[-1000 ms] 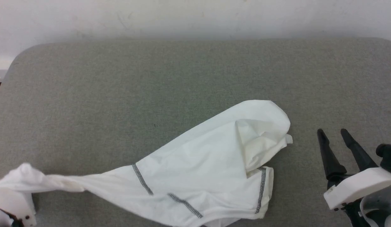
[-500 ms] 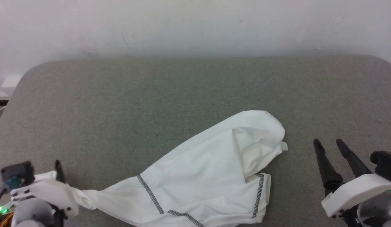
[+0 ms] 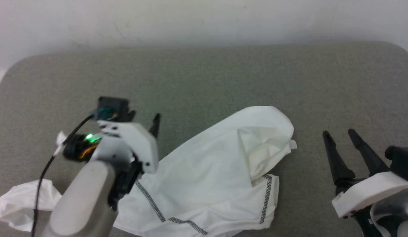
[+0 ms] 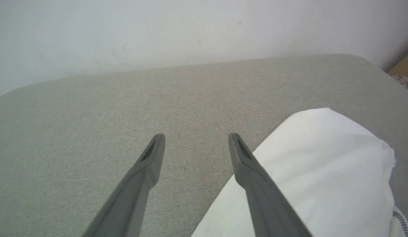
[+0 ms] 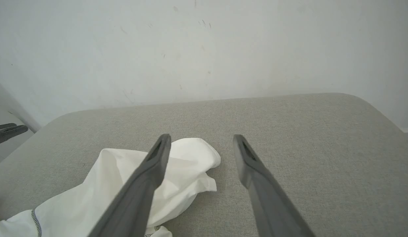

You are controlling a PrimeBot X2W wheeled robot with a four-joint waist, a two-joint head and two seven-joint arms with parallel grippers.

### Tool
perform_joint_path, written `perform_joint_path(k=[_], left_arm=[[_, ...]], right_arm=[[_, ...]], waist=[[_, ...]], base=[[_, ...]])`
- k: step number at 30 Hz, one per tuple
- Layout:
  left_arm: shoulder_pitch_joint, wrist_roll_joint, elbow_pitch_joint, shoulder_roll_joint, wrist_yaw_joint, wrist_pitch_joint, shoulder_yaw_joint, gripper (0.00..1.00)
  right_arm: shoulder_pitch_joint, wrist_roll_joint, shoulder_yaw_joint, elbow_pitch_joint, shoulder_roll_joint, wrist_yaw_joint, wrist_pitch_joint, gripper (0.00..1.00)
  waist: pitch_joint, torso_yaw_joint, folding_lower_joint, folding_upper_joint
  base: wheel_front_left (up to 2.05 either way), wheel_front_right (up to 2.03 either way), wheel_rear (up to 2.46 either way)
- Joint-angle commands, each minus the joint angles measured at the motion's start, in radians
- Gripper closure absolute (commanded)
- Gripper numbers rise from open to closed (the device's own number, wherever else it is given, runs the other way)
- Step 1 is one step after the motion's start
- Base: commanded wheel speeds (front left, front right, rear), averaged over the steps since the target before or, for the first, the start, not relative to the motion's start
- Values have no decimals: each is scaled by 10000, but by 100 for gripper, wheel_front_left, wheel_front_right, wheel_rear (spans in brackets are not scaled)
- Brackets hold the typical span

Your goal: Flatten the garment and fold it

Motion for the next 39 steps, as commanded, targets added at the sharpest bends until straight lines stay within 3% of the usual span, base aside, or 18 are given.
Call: perform_joint_path(k=[1,12,20,21,22,26,30,39], left_arm=[[-436,-18,295,-174,-211,155,-209,0],[-2852,-391,3279,-1425,-1386,1501,-1283,0],[-3339,-570,5100,-1550,-1902,3035,-1881,0],[-3336,-610,5226,-1563,-1934,3175,-1919,34],[-3312,-689,5343,-1587,-1966,3332,-1934,100],[-3368,-842,5404,-1623,-2015,3462,-1906,100],[-4005,-556,5023,-1472,-1636,2621,-1588,100],[-6319,375,4961,-33,-1149,764,-648,100]], right_arm=[[-167,-80,19,-84,20,-9,19,0],[-629,-221,368,-265,20,-9,-237,0],[-722,-244,459,-129,20,-9,-438,0],[-726,-247,442,-107,20,-9,-455,0],[-730,-246,428,-84,20,-9,-473,0],[-734,-219,329,47,20,-9,-517,0],[-778,-138,240,228,20,-9,-514,0],[-950,-26,328,475,20,-9,-501,0]], waist=[[615,-353,0,0],[2113,-1338,0,0],[2427,-1793,0,0],[2435,-1811,0,0],[2438,-1822,0,0],[2378,-1738,0,0],[2242,-1557,0,0],[2209,-1647,0,0]], base=[[0,0,0],[0,0,0],[0,0,0],[0,0,0],[0,0,0],[0,0,0],[0,0,0],[0,0,0]])
